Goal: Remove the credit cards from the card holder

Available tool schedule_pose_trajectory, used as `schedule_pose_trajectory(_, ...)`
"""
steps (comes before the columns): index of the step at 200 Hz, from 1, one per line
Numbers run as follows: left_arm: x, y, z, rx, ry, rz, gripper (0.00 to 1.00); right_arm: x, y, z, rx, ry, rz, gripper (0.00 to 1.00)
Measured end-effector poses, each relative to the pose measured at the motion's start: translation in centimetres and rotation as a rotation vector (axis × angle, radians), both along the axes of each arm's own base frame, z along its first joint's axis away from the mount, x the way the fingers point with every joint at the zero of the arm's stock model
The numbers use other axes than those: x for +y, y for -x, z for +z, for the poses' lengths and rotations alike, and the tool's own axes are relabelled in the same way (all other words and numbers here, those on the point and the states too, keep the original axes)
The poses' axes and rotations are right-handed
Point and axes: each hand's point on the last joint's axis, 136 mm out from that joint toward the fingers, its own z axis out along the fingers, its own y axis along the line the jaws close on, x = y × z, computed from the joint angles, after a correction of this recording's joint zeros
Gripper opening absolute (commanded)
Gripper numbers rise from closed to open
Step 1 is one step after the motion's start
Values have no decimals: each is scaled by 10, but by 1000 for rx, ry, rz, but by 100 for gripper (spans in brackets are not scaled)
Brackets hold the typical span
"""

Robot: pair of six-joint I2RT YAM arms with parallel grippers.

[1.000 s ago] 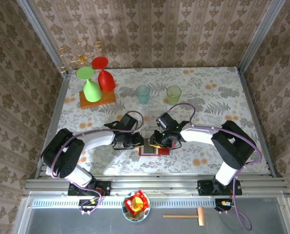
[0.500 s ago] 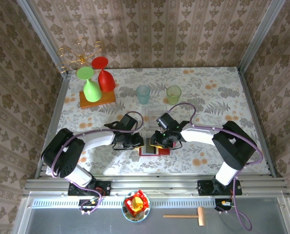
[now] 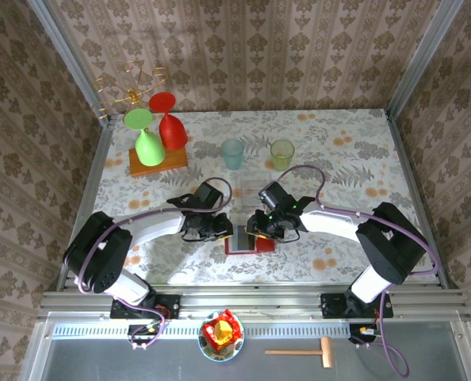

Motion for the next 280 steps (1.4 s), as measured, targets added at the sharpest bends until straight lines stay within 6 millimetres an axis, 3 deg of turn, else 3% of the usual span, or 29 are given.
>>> schedule_pose_trajectory(50, -20, 8, 5, 1, 38, -57, 8, -10, 6, -6, -20, -37, -6, 34)
schedule_pose_trajectory(106, -17, 11, -15, 48, -3, -57, 6, -9, 0, -10, -4, -90, -12, 26)
schedule_pose_trajectory(147, -17, 11, -15, 47, -4, -64, 4, -8, 7, -23, 32, -104, -8, 23)
schedule_pose_trajectory(280, -15, 12, -16, 51, -11, -69, 4, 9, 4, -22, 45, -254, -20, 13)
